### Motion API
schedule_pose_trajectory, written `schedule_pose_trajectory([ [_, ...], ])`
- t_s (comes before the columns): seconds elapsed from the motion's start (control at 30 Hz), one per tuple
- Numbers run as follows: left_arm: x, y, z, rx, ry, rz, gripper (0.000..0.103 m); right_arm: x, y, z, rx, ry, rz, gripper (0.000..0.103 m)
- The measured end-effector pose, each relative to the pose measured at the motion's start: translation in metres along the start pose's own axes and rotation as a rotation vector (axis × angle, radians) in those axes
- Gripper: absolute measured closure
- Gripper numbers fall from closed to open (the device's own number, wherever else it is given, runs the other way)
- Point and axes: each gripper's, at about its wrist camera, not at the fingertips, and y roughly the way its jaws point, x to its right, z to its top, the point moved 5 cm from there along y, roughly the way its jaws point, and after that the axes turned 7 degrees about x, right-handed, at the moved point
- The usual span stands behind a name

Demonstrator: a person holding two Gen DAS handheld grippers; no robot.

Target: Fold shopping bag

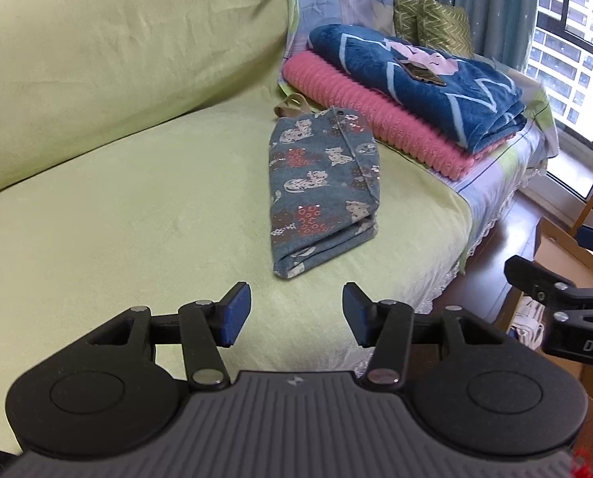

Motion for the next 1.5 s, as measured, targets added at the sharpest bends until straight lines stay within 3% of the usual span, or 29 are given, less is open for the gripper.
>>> schedule_pose_trajectory([
  [0.3,0.003,0.018,0.003,-0.015,-0.011,-0.039,0.043,0.009,0.005,0.004,-0.034,0.084,-0.053,0.001],
  [0.47,0.0,0.036,0.005,-0.024,-0.004,-0.018,0.043,0.014,0.032,-0.008,-0.089,0.098,-0.019,0.001],
  [0.6,-0.009,0.046,0.01,0.013,0.054,0.01,0.038,0.004,0.06,-0.017,-0.125,0.029,0.018,0.001],
  [0.7,-0.013,0.053,0.01,0.047,0.207,0.063,0.028,-0.001,0.078,-0.023,-0.143,0.008,0.057,0.001],
  [0.83,-0.011,0.064,0.007,0.052,0.419,0.094,0.027,-0.008,0.099,-0.032,-0.17,-0.003,0.092,0.001],
  [0.93,-0.006,0.071,0.0,0.06,0.565,0.068,0.027,-0.017,0.11,-0.036,-0.167,-0.051,0.118,0.002],
  [1.03,-0.001,0.079,-0.013,0.094,0.765,0.012,0.029,-0.033,0.115,-0.035,-0.098,-0.205,0.14,0.004],
  [1.1,0.002,0.084,-0.022,0.116,0.899,-0.026,0.035,-0.046,0.117,-0.036,-0.045,-0.332,0.157,0.01],
  [1.27,-0.004,0.098,-0.043,0.185,1.22,-0.088,0.035,-0.083,0.121,-0.051,0.081,-0.711,0.212,0.032],
  [1.5,-0.016,0.118,-0.074,0.284,1.665,-0.173,0.035,-0.102,0.138,-0.071,0.168,-0.952,0.244,0.039],
])
